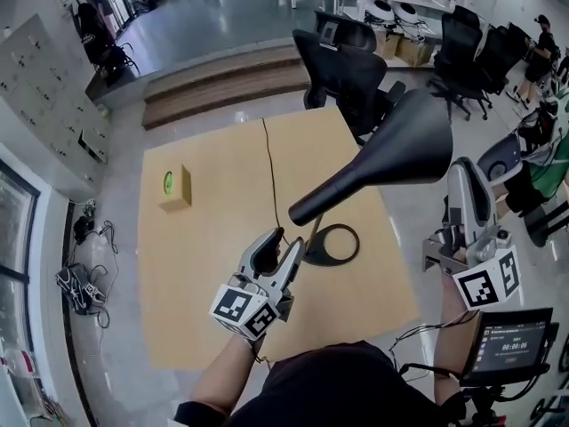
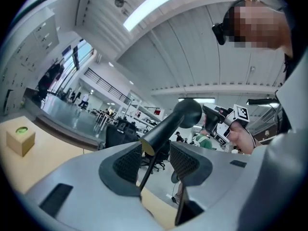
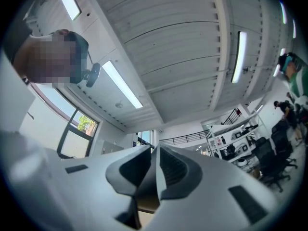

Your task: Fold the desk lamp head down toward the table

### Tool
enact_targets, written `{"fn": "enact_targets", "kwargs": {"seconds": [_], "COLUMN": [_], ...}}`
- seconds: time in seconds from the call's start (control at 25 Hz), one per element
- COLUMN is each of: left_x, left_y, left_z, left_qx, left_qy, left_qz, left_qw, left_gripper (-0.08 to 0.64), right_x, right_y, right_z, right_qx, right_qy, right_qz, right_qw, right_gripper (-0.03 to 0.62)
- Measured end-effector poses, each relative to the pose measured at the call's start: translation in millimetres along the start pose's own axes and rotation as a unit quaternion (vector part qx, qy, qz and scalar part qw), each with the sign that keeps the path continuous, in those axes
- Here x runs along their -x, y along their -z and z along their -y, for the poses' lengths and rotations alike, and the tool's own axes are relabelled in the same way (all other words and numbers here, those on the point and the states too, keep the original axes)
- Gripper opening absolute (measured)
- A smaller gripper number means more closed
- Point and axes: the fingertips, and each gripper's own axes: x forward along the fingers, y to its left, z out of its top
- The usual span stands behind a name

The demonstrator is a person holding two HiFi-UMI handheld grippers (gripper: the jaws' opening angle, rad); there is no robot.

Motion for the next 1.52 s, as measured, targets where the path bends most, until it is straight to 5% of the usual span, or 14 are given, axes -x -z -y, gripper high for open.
{"fn": "enact_targets", "kwargs": {"seconds": [0.64,1.52], "left_x": [-44,-40], "left_y": [4,3], "left_z": [-1,-11], "left_qx": [0.003,-0.007], "left_qy": [-0.058,-0.079], "left_qz": [0.007,-0.004], "left_qw": [0.9983,0.9969], "left_gripper": [0.189,0.160], "right_x": [-26,-11], "right_y": [8,29], "right_z": [16,30], "right_qx": [-0.062,-0.138], "right_qy": [-0.115,-0.117], "right_qz": [-0.011,-0.001], "right_qw": [0.991,0.984], "right_gripper": [0.029,0.018]}}
